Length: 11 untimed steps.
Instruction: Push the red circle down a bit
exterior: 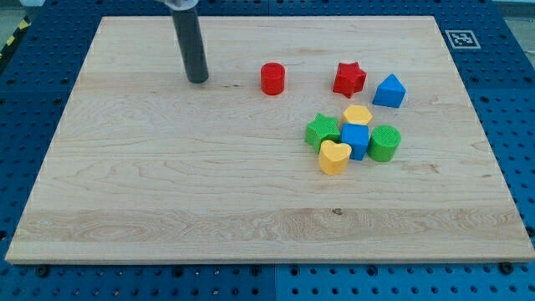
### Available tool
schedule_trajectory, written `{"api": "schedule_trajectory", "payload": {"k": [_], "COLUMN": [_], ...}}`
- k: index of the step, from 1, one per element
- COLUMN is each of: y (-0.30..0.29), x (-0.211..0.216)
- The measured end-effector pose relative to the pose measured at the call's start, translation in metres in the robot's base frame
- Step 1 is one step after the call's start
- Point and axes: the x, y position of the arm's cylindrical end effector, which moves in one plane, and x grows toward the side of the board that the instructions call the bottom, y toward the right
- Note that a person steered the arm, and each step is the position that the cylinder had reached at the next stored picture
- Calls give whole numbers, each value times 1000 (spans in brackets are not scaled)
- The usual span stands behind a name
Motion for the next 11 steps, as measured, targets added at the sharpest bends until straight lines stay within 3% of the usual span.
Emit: {"api": "schedule_trajectory", "payload": {"k": [2, 3, 11], "y": [65, 104, 82], "x": [-46, -45, 28]}}
